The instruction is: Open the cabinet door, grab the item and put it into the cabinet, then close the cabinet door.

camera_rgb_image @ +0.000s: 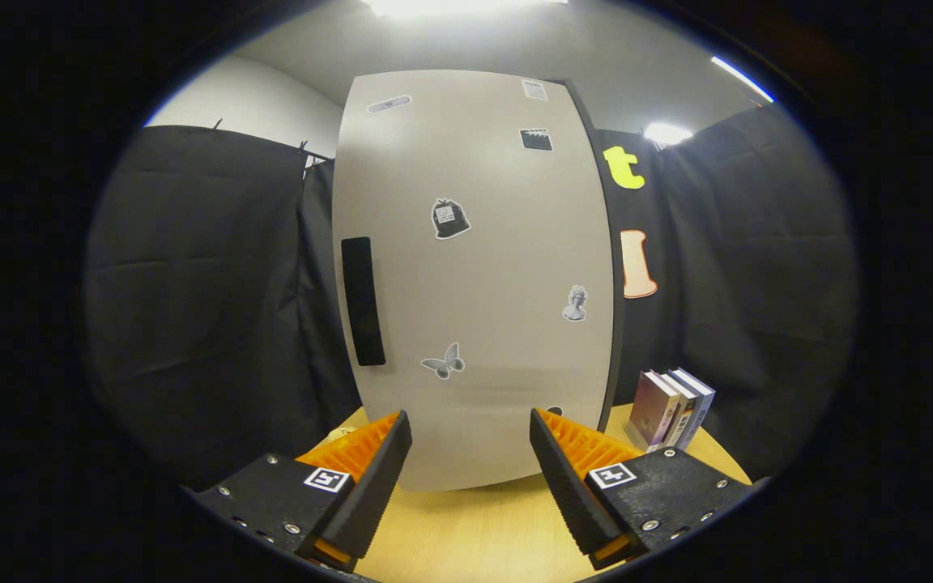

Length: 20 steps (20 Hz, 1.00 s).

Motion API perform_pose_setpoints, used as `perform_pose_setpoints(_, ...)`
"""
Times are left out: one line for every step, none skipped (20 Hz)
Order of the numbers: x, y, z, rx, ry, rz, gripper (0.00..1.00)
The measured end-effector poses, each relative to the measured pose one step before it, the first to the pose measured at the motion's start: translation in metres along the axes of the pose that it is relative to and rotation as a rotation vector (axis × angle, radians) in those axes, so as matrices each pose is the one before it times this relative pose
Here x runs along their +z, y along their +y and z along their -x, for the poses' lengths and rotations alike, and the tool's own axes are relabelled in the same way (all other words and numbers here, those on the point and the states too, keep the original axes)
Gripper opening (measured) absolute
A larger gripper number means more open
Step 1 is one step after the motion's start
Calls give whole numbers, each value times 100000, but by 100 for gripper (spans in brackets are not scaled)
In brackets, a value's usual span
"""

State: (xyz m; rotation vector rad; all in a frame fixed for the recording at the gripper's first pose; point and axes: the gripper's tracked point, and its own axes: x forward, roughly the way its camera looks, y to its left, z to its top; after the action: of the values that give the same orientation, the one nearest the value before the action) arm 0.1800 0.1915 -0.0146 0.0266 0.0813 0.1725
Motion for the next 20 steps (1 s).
perform_pose_setpoints(39, -187, 183, -169, -289, 507, 92)
perform_pose_setpoints(118, -134, 64, -222, -360, 89, 92)
perform_pose_setpoints(-78, -74, 104, -222, -167, -214, 92)
perform_pose_setpoints(-63, -69, 50, -105, 186, -295, 92)
perform_pose_setpoints(-143, -90, -100, 51, 371, -247, 92)
perform_pose_setpoints(-67, -85, 34, -121, 519, -66, 92)
perform_pose_setpoints(-47, -32, 50, 23, 138, -145, 92)
perform_pose_setpoints(59, -7, 69, -207, -207, -190, 92)
perform_pose_setpoints(-9, -165, 90, -274, -154, -269, 92)
perform_pose_setpoints(5, 3, 117, 112, 26, -397, 92)
perform_pose_setpoints(-62, 18, -6, 334, 12, -178, 92)
perform_pose_setpoints(49, -96, -76, -27, 95, 322, 92)
perform_pose_setpoints(35, -229, 35, -408, 196, 658, 92)
perform_pose_setpoints(93, -192, 54, -260, -8, 287, 92)
perform_pose_setpoints(-33, -27, -36, -224, -187, -167, 92)
perform_pose_setpoints(-22, -32, -82, 10, -192, -304, 92)
perform_pose_setpoints(-19, -31, -34, 41, 182, -178, 92)
perform_pose_setpoints(-14, -61, -1, -47, 245, 113, 92)
perform_pose_setpoints(3, -10, -85, 171, 196, 132, 92)
perform_pose_setpoints(1, -5, -4, -93, -60, 202, 92)
